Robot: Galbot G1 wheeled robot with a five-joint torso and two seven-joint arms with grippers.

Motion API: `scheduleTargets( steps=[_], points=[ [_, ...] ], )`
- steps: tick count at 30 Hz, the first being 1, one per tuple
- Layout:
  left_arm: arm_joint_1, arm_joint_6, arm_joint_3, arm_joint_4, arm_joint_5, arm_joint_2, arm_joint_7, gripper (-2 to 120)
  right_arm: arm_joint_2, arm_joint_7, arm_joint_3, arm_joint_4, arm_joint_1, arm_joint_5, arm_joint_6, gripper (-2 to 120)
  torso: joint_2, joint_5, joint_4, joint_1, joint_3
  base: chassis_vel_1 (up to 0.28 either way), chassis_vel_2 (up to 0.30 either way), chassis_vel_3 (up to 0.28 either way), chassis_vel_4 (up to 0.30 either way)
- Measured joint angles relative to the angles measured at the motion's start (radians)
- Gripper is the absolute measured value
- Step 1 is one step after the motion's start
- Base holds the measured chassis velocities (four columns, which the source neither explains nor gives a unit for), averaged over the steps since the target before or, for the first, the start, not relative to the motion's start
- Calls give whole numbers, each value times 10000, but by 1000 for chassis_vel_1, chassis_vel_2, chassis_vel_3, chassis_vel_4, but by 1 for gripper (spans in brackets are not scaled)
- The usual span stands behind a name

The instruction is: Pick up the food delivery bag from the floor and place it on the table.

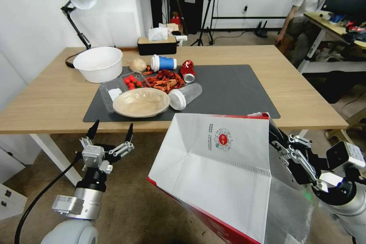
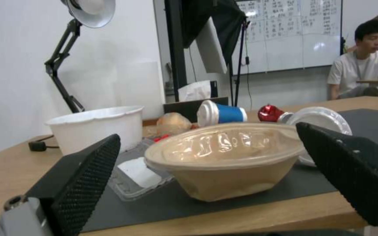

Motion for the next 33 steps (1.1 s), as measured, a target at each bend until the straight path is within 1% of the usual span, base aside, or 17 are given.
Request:
scheduleTargets(
  steps=[2, 5, 7, 10, 12, 16, 18, 19, 21, 22, 25, 26, 28, 30, 31, 33],
  points=[
    [7, 25, 11, -46, 42, 0, -33, 100, -58, 90, 18, 54, 9, 75, 0, 0, -3, 1, 0, -1, -2, 0, 0, 0, 0],
    [12, 130, -25, -131, 89, 66, -143, 100, -393, 522, 171, 216, 264, 574, -109, 0, -22, -2, 1, -8, -14, 0, 0, 0, 0],
    [58, 138, -45, -161, 84, 89, -153, 100, -479, 592, 209, 198, 341, 698, -122, 0, -29, 0, 0, -9, -17, 0, 0, 0, 0],
    [200, 261, -148, -413, 45, 275, -172, 100, -797, 900, 281, 115, 400, 1220, -117, 0, -46, 4, 1, -20, -28, 0, 0, 0, 0],
    [219, 253, -186, -438, 45, 288, -178, 100, -866, 1048, 273, 115, 406, 1372, -78, 0, -51, -2, -2, -23, -32, 0, 0, 0, 0],
    [316, 241, -212, -527, 44, 262, -209, 100, -939, 1476, 178, 190, 438, 1867, -86, 0, -61, 2, 0, -25, -35, 0, 0, 0, 0],
    [487, 41, -101, -452, 284, 373, -188, 100, -1014, 2224, 56, 377, 603, 2602, -142, 0, -73, 3, 0, -32, -44, 0, 0, 0, 0],
    [487, 41, -101, -452, 284, 373, -188, 100, -1014, 2224, 56, 377, 603, 2602, -142, 0, -73, 3, 0, -32, -44, 0, 0, 0, 0],
    [645, -11, 40, -404, 469, 448, -157, 100, -1099, 2992, 21, 622, 807, 3092, -148, 0, -82, 0, 0, -35, -49, 0, 0, 0, 0],
    [645, -11, 40, -404, 469, 448, -157, 100, -1099, 2992, 21, 622, 807, 3092, -148, 0, -82, 0, 0, -35, -49, 0, 0, 0, 0],
    [670, -58, 158, -327, 656, 407, -134, 100, -1277, 3930, -61, 701, 1245, 3258, -45, 0, -90, -1, 0, -38, -53, 0, 0, 0, 0],
    [670, -58, 158, -327, 656, 407, -134, 100, -1277, 3930, -61, 701, 1245, 3258, -45, 0, -90, -1, 0, -38, -53, 0, 0, 0, 0],
    [739, -62, 167, -431, 676, 435, -126, 100, -1416, 4712, -131, 795, 1543, 3416, 80, 0, -96, 0, 2, -39, -55, 0, 0, 0, 0],
    [774, -81, 100, -516, 675, 540, -123, 100, -1598, 5919, -253, 905, 1960, 3610, 259, 0, -99, 0, -1, -43, -59, 0, 0, 0, 0],
    [774, -81, 100, -516, 675, 540, -123, 100, -1598, 5919, -253, 905, 1960, 3610, 259, 0, -99, 0, -1, -43, -59, 0, 0, 0, 0],
    [805, -105, 39, -549, 648, 563, -138, 100, -1774, 6980, -407, 906, 2436, 3671, 412, 0, -104, 0, 1, -44, -61, 0, 0, 0, 0]
  ],
)
